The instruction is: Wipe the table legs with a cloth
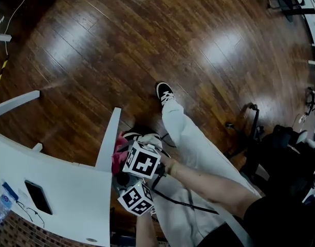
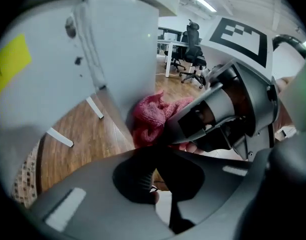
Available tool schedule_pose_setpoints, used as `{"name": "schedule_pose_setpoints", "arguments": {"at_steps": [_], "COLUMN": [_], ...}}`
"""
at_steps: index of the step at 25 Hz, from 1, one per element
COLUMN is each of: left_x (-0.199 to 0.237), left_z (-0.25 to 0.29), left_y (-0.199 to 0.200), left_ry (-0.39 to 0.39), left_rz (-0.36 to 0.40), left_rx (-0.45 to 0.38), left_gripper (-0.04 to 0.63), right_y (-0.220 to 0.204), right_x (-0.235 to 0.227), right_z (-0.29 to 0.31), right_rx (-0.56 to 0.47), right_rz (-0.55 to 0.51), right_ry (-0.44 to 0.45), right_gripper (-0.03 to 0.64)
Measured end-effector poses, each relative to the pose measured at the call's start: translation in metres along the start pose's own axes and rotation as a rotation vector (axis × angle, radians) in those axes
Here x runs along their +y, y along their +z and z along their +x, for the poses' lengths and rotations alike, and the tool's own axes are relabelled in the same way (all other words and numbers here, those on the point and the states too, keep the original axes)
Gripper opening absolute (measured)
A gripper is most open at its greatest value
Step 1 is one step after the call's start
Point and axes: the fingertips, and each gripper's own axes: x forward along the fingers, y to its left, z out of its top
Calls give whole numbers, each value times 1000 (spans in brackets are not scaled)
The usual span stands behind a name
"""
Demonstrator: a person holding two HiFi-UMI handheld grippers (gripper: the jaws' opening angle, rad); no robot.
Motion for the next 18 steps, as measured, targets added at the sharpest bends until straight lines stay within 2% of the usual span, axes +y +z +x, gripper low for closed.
{"name": "schedule_pose_setpoints", "arguments": {"at_steps": [10, 18], "left_x": [-1, 0], "left_z": [51, 95], "left_y": [-24, -47], "left_ry": [4, 30], "left_rz": [-10, -41], "left_rx": [56, 110], "left_gripper": [2, 2], "right_y": [-17, -33], "right_x": [-45, -83], "right_z": [31, 59], "right_rx": [20, 75], "right_rz": [62, 70], "right_ry": [0, -13], "right_gripper": [69, 69]}}
